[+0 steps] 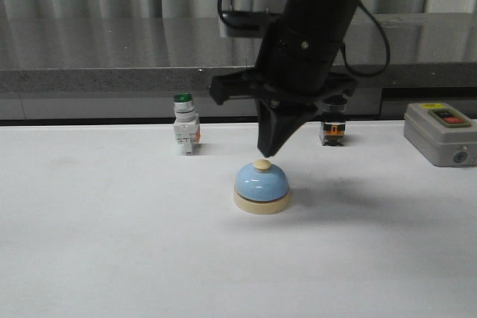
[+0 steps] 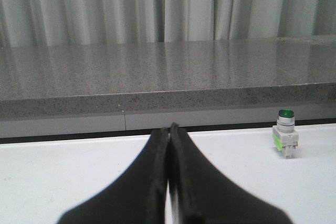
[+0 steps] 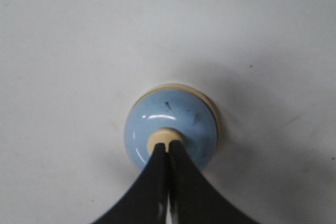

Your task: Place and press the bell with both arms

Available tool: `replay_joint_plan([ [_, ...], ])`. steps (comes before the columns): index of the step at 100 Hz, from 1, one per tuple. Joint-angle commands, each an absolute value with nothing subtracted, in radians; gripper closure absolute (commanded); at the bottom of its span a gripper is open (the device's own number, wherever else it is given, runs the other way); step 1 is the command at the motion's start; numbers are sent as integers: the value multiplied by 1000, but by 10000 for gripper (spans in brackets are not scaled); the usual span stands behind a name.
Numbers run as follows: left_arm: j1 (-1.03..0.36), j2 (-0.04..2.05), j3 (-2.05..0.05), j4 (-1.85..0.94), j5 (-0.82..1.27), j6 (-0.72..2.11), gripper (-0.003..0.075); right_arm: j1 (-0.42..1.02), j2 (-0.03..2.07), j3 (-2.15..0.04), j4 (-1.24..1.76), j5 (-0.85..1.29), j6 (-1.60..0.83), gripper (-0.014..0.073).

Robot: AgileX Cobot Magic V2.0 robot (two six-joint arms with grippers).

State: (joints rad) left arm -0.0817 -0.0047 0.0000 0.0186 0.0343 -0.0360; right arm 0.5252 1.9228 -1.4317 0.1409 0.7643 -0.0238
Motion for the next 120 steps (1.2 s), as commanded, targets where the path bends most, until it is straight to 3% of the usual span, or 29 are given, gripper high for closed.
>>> replay_joint_plan([
  [1, -81, -34, 43, 12, -54, -46, 741, 521, 1797, -1463, 118, 748, -31, 654],
  [45, -81, -34, 43, 12, -54, -46, 741, 381, 1477, -1375, 57, 739, -31, 654],
  [92, -81, -34, 43, 12, -54, -46, 741, 137, 955, -896, 51, 526, -31, 654],
  [120, -81, -34, 43, 12, -54, -46, 741, 108, 612, -659, 51, 431, -31, 654],
])
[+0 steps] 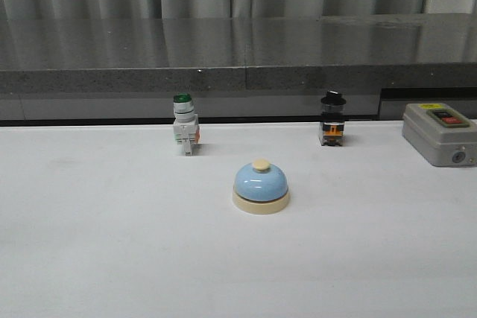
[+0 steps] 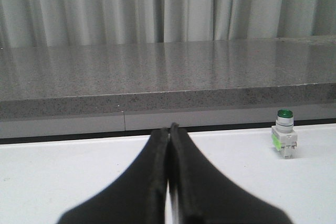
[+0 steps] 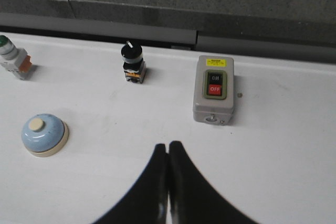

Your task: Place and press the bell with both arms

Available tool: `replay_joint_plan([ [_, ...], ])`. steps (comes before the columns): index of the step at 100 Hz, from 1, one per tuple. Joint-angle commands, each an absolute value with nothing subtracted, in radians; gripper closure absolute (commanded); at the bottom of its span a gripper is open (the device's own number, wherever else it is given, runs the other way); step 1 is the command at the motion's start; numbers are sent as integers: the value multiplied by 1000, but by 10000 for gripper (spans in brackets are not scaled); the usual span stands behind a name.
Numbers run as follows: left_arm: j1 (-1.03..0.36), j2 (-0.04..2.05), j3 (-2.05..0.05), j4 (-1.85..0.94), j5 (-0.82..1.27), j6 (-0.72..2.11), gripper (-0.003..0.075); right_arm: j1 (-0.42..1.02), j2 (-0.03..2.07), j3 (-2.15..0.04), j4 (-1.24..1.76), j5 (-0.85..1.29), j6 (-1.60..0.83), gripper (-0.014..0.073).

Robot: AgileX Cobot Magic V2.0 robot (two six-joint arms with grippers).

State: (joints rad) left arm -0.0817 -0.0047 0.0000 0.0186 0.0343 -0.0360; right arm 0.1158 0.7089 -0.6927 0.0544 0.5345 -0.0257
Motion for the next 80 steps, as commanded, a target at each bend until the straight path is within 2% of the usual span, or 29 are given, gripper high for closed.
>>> replay_joint_plan([
  [1, -81, -34, 43, 12, -54, -46, 741, 108, 596, -655, 51, 428, -31, 654],
  [34, -81, -34, 43, 12, -54, -46, 741, 108, 297, -524, 51, 413, -31, 654],
  [80, -81, -34, 43, 12, -54, -46, 741, 108, 278, -518, 51, 413, -31, 654],
])
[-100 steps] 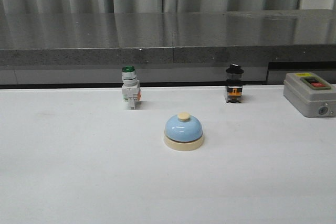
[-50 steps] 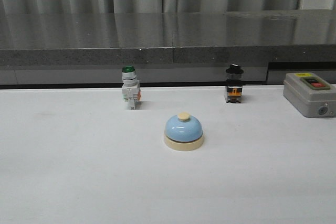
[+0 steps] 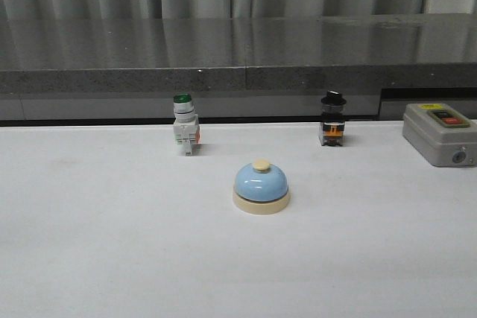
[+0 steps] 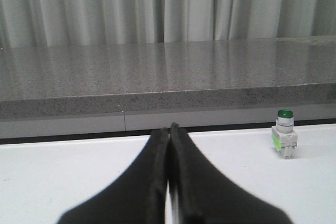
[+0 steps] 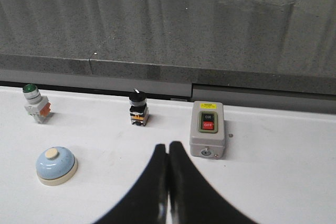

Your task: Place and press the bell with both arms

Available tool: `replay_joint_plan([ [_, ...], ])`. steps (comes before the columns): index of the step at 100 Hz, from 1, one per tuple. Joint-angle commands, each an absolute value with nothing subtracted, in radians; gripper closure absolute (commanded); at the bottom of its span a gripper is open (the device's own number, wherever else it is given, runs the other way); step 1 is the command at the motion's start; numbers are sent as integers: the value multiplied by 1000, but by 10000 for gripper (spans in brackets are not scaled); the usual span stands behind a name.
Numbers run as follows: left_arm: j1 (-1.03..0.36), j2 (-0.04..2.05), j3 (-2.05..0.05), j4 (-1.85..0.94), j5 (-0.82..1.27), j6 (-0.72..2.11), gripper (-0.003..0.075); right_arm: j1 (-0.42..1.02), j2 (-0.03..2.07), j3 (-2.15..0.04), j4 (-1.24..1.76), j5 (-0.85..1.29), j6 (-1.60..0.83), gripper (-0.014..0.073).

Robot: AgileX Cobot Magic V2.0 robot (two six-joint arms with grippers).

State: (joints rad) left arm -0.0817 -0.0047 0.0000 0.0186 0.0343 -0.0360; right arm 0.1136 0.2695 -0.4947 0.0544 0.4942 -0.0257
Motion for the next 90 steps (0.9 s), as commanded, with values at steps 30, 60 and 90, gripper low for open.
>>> replay_joint_plan([
  [30, -81, -34, 43, 12, -54, -46, 741, 108, 278, -518, 51, 414, -31, 654],
  [60, -81, -34, 43, 12, -54, -46, 741, 108, 181, -412, 0, 334, -31, 654],
  [90, -81, -34, 43, 12, -54, -46, 741, 108, 2, -144, 0, 106, -31, 654],
])
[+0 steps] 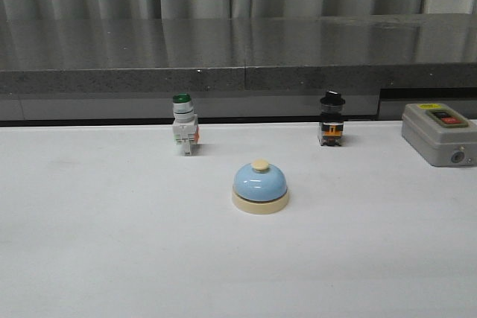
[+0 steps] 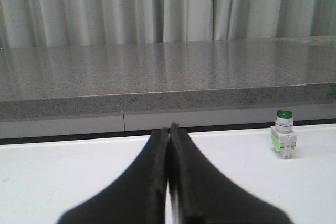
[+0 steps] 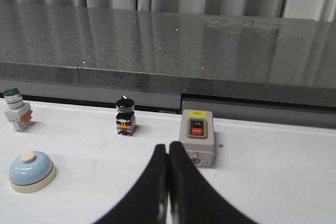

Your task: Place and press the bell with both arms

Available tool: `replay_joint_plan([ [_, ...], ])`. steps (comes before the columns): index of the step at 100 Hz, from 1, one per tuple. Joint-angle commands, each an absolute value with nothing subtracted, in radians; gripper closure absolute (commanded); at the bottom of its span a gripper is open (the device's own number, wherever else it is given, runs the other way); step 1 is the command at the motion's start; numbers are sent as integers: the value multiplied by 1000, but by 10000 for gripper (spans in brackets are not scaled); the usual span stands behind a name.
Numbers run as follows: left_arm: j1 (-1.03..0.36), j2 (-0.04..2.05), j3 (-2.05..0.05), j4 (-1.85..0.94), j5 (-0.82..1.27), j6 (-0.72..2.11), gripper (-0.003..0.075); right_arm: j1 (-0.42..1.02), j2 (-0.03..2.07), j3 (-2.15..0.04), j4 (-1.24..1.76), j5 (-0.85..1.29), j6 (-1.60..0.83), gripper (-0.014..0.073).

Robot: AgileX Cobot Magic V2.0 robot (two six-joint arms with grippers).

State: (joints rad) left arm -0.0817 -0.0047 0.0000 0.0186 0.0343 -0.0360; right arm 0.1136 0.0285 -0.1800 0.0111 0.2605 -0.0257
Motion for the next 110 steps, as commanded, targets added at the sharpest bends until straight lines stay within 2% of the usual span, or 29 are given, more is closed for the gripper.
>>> replay_joint_plan([
  [1, -81, -34, 43, 12, -54, -46, 741, 108, -1, -134, 0, 102, -30, 654],
  [34, -81, -34, 43, 12, -54, -46, 741, 90, -30, 11, 0, 23, 48, 654],
  [110, -81, -34, 43, 12, -54, -46, 741, 73, -30, 12, 0, 28, 50, 654],
])
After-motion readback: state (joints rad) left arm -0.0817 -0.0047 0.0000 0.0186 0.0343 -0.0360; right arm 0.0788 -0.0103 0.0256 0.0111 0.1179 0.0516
